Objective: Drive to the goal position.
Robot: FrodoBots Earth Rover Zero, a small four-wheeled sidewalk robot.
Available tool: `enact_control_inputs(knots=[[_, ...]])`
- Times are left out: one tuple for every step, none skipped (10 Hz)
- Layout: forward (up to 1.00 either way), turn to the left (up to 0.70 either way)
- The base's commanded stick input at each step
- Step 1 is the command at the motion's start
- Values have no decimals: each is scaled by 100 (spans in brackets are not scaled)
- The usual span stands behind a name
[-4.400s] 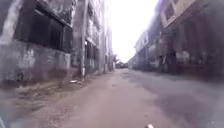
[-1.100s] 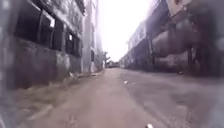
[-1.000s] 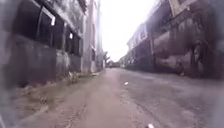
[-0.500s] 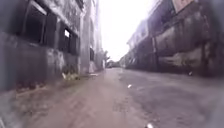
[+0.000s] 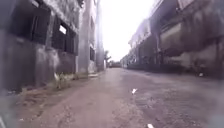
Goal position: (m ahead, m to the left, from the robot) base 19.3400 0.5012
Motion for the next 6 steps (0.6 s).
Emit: enact_control_inputs(knots=[[100, 0], [100, 0], [100, 0], [100, 0], [100, 0], [100, 0]])
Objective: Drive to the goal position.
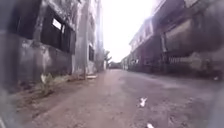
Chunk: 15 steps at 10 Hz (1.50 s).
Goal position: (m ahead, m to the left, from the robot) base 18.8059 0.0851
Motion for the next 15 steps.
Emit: enact_control_inputs(knots=[[100, 0], [100, 0], [100, 0], [100, 0], [100, 0], [100, 0], [100, 0], [100, 0], [100, 0], [100, 0], [100, 0], [100, 0], [100, 0], [100, 0], [100, 0]])
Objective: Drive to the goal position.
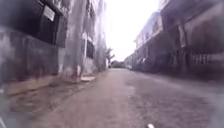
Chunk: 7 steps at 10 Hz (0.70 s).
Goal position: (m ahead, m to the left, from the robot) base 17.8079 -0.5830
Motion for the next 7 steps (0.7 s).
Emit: enact_control_inputs(knots=[[100, 0], [100, 0], [100, 0], [100, 0], [100, 0], [100, 0], [100, 0]])
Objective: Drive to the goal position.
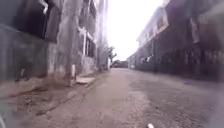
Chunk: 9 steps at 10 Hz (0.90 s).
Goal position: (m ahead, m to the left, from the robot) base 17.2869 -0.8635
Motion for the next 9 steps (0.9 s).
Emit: enact_control_inputs(knots=[[100, 0], [100, 0], [100, 0], [100, 0], [100, 0], [100, 0], [100, 0], [100, 0], [100, 0]])
